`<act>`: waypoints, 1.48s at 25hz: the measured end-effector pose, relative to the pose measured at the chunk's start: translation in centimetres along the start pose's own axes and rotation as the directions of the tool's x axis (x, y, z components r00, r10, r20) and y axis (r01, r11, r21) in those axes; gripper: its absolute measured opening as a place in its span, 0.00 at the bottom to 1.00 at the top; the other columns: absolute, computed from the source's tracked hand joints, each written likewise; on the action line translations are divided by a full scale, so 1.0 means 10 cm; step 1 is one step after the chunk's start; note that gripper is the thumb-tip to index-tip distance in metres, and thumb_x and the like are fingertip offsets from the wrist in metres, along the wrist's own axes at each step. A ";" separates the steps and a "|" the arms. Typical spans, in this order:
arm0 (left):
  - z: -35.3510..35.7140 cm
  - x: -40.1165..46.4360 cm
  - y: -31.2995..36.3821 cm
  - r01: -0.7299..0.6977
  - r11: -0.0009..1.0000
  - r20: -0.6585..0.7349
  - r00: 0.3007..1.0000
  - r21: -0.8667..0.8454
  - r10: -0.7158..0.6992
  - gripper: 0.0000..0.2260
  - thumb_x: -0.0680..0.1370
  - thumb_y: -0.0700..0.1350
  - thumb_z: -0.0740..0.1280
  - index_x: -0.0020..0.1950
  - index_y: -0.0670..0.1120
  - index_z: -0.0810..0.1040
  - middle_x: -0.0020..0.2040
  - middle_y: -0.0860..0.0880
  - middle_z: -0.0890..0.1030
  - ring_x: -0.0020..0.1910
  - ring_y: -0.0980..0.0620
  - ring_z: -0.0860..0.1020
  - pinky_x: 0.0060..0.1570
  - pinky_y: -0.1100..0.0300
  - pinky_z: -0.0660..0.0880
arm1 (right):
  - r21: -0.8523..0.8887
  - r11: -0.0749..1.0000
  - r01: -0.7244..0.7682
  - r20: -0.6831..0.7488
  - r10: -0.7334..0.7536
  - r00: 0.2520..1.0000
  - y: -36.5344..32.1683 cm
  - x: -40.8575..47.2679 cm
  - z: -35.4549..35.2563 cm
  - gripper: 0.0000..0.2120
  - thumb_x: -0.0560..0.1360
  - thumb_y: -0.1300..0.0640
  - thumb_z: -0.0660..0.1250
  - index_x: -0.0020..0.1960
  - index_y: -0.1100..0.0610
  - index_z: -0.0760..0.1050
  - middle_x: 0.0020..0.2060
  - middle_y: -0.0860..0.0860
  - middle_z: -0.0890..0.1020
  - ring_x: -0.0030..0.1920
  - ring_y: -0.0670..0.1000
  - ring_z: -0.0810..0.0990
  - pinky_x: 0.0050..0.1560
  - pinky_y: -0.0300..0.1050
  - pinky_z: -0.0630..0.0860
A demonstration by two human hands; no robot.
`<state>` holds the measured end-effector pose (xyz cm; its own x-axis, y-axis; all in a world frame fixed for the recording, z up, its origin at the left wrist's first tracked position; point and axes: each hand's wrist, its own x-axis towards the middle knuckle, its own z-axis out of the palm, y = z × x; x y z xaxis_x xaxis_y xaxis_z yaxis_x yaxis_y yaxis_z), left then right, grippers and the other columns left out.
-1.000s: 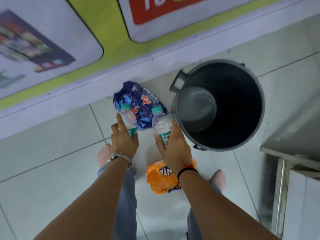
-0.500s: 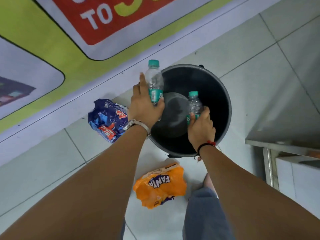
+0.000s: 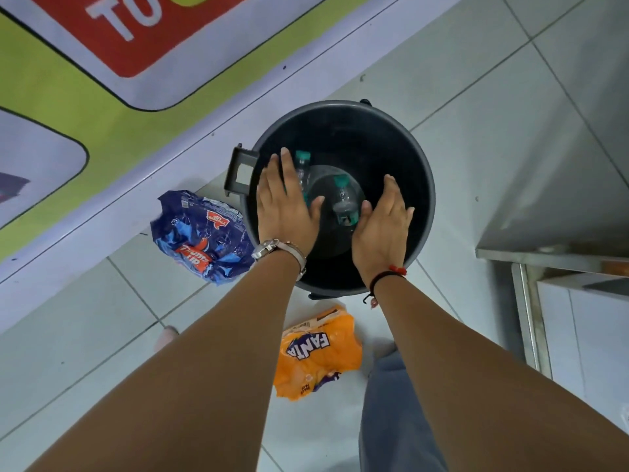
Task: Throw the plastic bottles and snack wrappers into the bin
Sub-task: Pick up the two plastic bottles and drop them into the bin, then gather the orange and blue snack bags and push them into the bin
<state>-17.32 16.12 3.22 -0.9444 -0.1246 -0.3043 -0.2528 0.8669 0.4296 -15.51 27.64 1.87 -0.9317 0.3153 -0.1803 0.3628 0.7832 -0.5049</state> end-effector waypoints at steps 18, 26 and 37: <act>0.27 -1.45 -1.02 0.209 0.965 0.081 0.971 0.161 -0.224 0.30 0.77 0.55 0.49 0.74 0.42 0.48 0.76 0.42 0.50 0.75 0.44 0.49 0.72 0.44 0.42 | -0.375 0.921 0.106 0.266 -0.002 0.964 0.97 -1.55 -0.30 0.33 0.74 0.42 0.42 0.73 0.59 0.50 0.75 0.58 0.56 0.74 0.56 0.55 0.68 0.69 0.39; 1.43 -1.94 -1.44 0.054 0.974 0.328 0.936 0.218 -0.126 0.35 0.72 0.60 0.40 0.74 0.42 0.48 0.76 0.41 0.51 0.75 0.42 0.50 0.67 0.48 0.36 | -0.411 0.578 0.705 0.796 -0.151 0.587 1.74 -1.91 0.73 0.39 0.65 0.51 0.75 0.70 0.59 0.62 0.70 0.60 0.67 0.69 0.60 0.66 0.63 0.71 0.51; 2.39 -2.31 -1.88 -0.135 0.969 0.390 0.920 0.207 0.044 0.47 0.62 0.63 0.71 0.72 0.44 0.55 0.71 0.41 0.56 0.70 0.39 0.55 0.69 0.40 0.50 | -0.422 0.614 0.668 0.841 -0.010 0.541 2.33 -1.87 1.59 0.37 0.73 0.56 0.67 0.74 0.57 0.48 0.75 0.60 0.53 0.73 0.63 0.54 0.70 0.65 0.55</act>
<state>14.30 14.21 -18.15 -0.7975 0.1121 -0.5927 -0.0742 0.9569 0.2808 10.07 31.43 -19.94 -0.5227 -0.2884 -0.8022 -0.3917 0.9171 -0.0745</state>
